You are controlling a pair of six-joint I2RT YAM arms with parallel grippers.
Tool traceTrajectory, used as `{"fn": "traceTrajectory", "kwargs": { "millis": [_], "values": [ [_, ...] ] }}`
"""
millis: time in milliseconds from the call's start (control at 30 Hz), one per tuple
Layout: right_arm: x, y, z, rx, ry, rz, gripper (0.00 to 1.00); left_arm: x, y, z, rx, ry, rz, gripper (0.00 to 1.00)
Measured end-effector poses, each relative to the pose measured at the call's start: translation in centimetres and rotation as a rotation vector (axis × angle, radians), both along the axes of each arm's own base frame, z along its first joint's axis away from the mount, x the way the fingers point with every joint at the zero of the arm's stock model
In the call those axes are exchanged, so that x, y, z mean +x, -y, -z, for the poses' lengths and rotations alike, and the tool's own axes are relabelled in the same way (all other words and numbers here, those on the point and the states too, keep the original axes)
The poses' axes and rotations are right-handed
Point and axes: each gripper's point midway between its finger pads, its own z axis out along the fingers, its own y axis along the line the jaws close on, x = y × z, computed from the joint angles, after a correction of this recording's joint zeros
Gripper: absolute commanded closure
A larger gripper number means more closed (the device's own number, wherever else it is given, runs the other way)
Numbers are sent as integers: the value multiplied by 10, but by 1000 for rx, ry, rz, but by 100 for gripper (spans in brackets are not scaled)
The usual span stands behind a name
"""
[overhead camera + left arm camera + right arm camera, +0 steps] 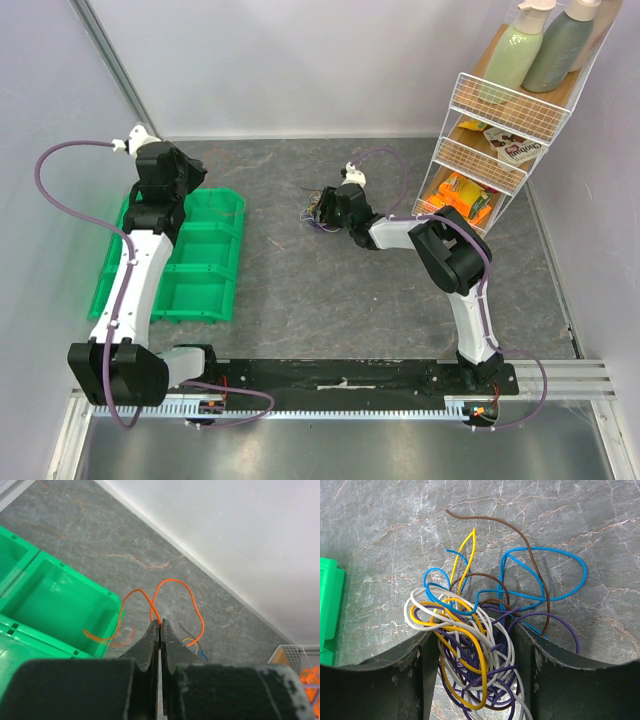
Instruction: Untangle the cables
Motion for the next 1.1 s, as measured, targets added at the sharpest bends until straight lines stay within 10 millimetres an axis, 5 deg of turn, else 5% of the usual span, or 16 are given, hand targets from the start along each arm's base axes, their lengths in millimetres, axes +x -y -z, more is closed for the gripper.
{"fn": "traceTrajectory", "kwargs": {
  "millis": [400,767,1033,1100],
  "values": [
    [0,0,-1,20,-1,-8,35,13,-39,51,-37,-90,-127,98],
    [0,1,-1,37,-10,-17,34,27,-47,81,-46,-169,-142,99],
    [-1,3,-1,48,-16,-18,34,29,-43,160,-84,-396,-136,98],
    [-1,3,-1,50,-15,-19,34,28,-44,179,-94,-462,-133,85]
  ]
}}
